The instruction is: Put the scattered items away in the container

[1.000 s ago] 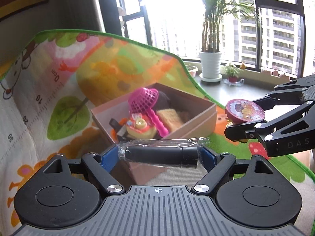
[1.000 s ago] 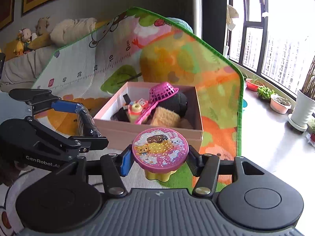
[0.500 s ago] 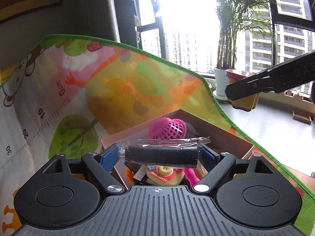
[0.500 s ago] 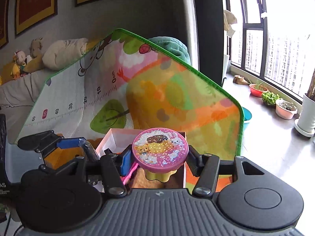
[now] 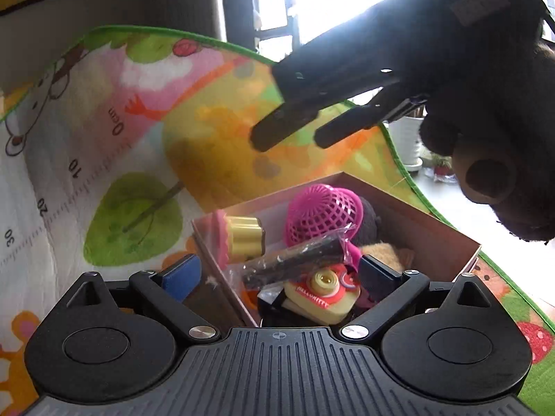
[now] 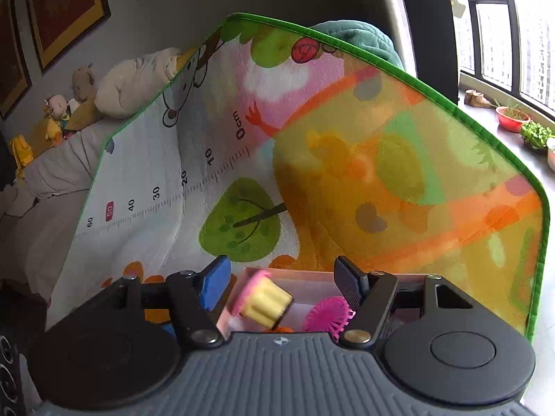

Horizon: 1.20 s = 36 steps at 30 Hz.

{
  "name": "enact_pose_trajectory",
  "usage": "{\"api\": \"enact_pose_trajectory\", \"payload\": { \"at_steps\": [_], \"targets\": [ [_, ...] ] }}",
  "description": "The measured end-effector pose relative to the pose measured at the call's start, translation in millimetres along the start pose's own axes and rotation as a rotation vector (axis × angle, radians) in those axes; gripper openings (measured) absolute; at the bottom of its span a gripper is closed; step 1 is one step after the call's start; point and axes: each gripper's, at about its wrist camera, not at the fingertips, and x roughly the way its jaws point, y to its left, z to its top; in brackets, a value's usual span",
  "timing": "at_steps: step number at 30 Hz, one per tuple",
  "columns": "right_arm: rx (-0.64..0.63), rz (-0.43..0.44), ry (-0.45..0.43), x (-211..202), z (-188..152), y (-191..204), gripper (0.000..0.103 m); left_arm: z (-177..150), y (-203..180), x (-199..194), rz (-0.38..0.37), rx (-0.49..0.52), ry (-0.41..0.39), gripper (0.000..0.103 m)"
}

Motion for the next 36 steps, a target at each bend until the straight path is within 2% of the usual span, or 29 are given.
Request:
{"api": "enact_pose_trajectory", "payload": {
  "at_steps": [4, 8, 10, 14, 17, 20, 22, 24, 27, 29, 32, 36],
  "targets": [
    [0.037, -0.068, -0.006, -22, -21, -25, 0.067, -3, 0, -6, -0.007, -0.056, 0.016, 0.1],
    [0.082, -0.122, -0.004, -44, -45, -46, 0.067, -1, -14, -12, -0.099, -0.016, 0.001, 0.1],
    [0.109, -0.128, -0.005, -51, -55, -52, 0.067, 4, -23, -4, -0.137, 0.018, 0.033, 0.101],
    [0.134, -0.135, -0.008, -61, -70, -58, 0.067, 15, -28, 26, -0.165, 0.03, 0.106, 0.102],
    [0.144, -0.148, -0.018, -65, -77, -61, 0.067, 25, -19, 48, -0.255, -0.006, 0.148, 0.102],
    [0.188, -0.14, -0.028, -65, -83, -66, 0.067, 30, -10, 48, -0.28, -0.054, 0.141, 0.102],
    [0.214, -0.129, -0.03, -63, -86, -69, 0.067, 29, -9, 36, -0.257, -0.05, 0.117, 0.102],
    [0.222, -0.121, -0.03, -60, -89, -68, 0.066, 27, -10, 18, -0.197, -0.021, 0.08, 0.102],
    [0.207, -0.126, -0.022, -55, -91, -62, 0.055, 17, -9, -14, -0.097, -0.003, 0.015, 0.102],
    [0.192, -0.134, -0.026, -52, -93, -58, 0.053, 6, -8, -33, -0.064, -0.006, -0.007, 0.102],
    [0.184, -0.146, -0.03, -50, -97, -57, 0.053, -13, -9, -55, -0.062, -0.012, 0.014, 0.103],
    [0.196, -0.175, -0.027, -48, -101, -60, 0.053, -40, -23, -60, -0.045, 0.058, 0.07, 0.103]
  ]
}}
